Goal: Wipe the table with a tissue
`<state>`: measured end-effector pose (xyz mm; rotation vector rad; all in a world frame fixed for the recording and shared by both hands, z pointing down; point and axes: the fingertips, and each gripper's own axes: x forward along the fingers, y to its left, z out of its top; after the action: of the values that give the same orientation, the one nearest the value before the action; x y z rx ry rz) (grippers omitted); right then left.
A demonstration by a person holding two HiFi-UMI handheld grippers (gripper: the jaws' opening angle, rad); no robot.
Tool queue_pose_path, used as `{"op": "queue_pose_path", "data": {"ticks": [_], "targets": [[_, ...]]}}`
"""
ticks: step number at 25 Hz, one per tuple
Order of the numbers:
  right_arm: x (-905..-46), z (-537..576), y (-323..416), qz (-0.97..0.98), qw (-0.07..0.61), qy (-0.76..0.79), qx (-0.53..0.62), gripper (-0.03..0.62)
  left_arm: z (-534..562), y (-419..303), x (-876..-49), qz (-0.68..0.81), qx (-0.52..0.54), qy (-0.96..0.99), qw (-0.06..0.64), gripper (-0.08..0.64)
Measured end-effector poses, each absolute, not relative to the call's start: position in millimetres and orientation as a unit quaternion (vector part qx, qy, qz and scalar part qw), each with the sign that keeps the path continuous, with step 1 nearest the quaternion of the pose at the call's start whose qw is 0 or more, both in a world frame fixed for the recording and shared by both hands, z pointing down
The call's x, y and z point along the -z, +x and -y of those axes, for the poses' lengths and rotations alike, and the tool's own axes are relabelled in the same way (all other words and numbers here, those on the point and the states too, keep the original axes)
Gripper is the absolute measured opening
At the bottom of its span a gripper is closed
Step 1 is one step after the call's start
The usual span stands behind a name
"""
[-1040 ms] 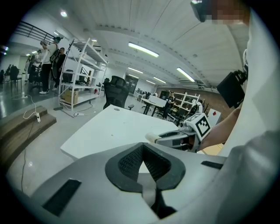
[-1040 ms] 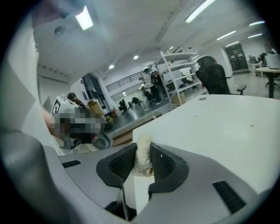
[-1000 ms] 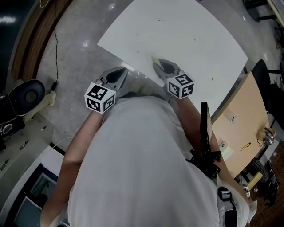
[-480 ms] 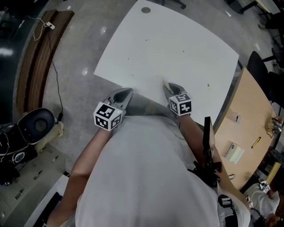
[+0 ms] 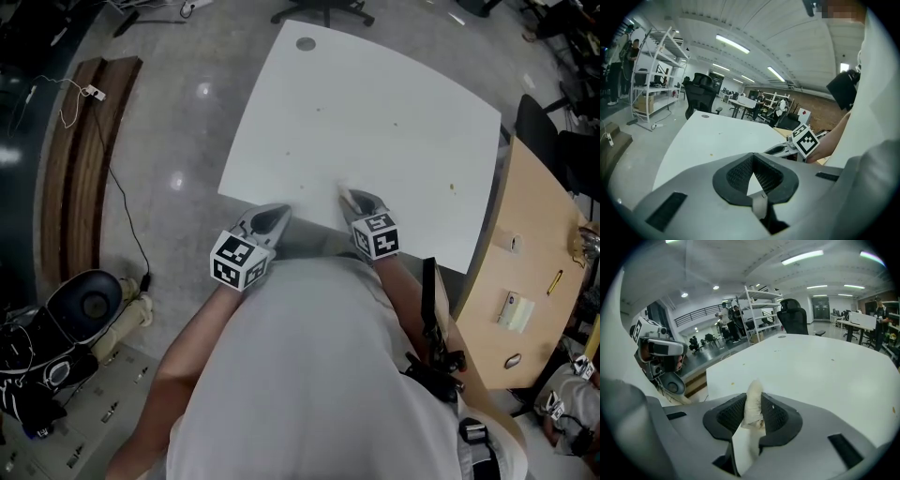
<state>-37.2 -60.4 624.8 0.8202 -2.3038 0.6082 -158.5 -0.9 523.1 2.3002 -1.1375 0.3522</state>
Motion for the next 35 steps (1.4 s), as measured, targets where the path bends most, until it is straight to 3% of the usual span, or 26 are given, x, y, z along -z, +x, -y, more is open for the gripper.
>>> {"op": "queue_pose_path", "data": {"ticks": [18, 35], "targets": [[-649, 61, -81, 0.810, 0.325, 0.432, -0.226, 0.097, -5, -272, -532, 0.397, -0.126, 0.867, 0.272, 0.005], [-649, 1, -206, 0.884, 0.341, 0.265, -0.177, 0.097, 9, -290, -535, 0.350, -0.137, 0.890, 0.260, 0.005]]}}
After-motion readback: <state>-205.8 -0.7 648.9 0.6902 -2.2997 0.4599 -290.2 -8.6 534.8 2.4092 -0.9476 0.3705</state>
